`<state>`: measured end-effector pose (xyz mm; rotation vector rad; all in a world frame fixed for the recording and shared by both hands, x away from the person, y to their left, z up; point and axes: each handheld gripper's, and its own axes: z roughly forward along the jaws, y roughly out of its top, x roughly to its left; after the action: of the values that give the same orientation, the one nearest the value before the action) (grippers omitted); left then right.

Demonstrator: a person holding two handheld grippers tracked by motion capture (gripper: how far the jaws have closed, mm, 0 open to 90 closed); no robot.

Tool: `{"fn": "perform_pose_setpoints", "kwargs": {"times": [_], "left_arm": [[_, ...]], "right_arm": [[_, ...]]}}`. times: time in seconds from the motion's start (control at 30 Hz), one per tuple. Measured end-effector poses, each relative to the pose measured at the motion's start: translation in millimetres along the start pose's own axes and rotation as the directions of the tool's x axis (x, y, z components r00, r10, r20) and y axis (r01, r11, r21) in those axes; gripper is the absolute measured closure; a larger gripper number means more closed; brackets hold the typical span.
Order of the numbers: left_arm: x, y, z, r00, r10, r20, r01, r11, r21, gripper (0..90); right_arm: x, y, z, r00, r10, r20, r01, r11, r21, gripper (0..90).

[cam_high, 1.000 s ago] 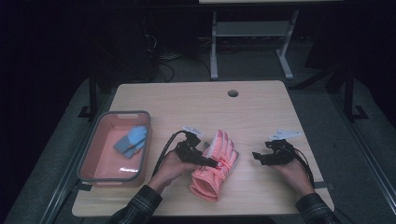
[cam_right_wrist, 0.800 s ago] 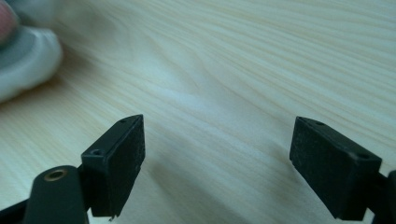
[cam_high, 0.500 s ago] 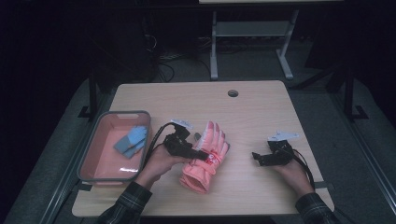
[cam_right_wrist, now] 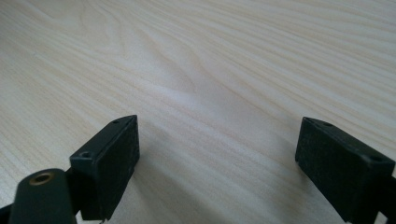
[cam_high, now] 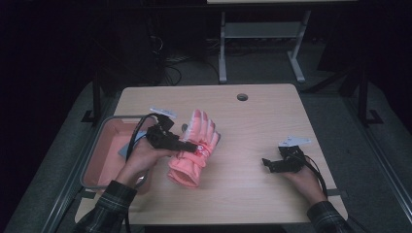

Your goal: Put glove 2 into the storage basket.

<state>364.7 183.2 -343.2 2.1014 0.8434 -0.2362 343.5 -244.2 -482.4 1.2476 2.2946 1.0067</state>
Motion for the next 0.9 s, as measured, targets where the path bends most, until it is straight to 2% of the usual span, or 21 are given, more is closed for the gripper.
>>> {"fn": "perform_pose_setpoints", "kwargs": {"times": [0.17, 0.33, 0.43, 0.5, 0.67, 0.83, 0.9], "left_arm": [[7.9, -2.9, -31.3, 0.9993, -0.019, -0.032, 0.018, 0.9995, -0.027, 58.0], [17.6, -8.8, -69.8, 0.9968, -0.051, -0.063, 0.046, 0.9961, -0.075, 58.1], [26.8, -15.8, -96.3, 0.9918, -0.085, -0.095, 0.075, 0.9908, -0.113, 58.0], [33.8, -21.6, -110.4, 0.9883, -0.103, -0.113, 0.089, 0.9886, -0.122, 58.0], [53.2, -38.3, -134.6, 0.9728, -0.154, -0.173, 0.130, 0.9807, -0.146, 57.9], [72.6, -54.1, -141.1, 0.9538, -0.200, -0.224, 0.173, 0.9754, -0.137, 57.8], [80.6, -60.1, -139.4, 0.9436, -0.219, -0.249, 0.191, 0.9730, -0.129, 57.8]], "right_arm": [[-0.1, 0.2, 0.3, 1.0000, 0.000, 0.003, 0.000, 1.0000, 0.000, 13.1], [-0.1, 0.2, 0.2, 1.0000, -0.001, 0.003, 0.001, 1.0000, 0.000, 13.1], [0.0, 0.3, 0.3, 1.0000, 0.001, 0.004, -0.001, 1.0000, 0.001, 13.1], [0.0, 0.4, 0.4, 1.0000, 0.002, 0.004, -0.002, 1.0000, 0.001, 13.1], [0.2, 0.6, 0.4, 1.0000, 0.006, 0.005, -0.006, 1.0000, 0.003, 13.1], [0.4, 0.6, 0.4, 0.9999, 0.009, 0.005, -0.009, 1.0000, 0.004, 13.1], [0.4, 0.6, 0.5, 1.0000, 0.008, 0.005, -0.008, 1.0000, 0.004, 13.1]]}}
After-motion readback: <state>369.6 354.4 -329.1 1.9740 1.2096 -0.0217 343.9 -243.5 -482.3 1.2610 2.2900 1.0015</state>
